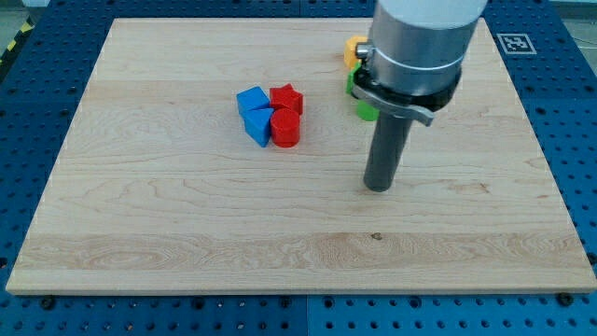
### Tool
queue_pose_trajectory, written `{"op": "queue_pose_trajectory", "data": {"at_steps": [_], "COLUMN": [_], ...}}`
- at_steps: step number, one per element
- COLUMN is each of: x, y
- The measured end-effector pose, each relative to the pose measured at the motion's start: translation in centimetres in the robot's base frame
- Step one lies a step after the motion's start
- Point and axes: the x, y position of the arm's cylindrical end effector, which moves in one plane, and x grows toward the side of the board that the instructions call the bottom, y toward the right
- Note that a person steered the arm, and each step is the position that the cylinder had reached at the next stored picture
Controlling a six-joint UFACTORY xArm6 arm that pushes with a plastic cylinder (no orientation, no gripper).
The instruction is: Slide red star towards up
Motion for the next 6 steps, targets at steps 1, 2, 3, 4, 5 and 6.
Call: {"op": "queue_pose_trajectory", "data": {"at_steps": [1,2,3,4,5,6], "x": [-0.8,-3.6,-5.7,-7.9,-11.8,-15.8], "y": [-2.0,-2.4,-2.8,-5.5,-7.5,-8.1]}}
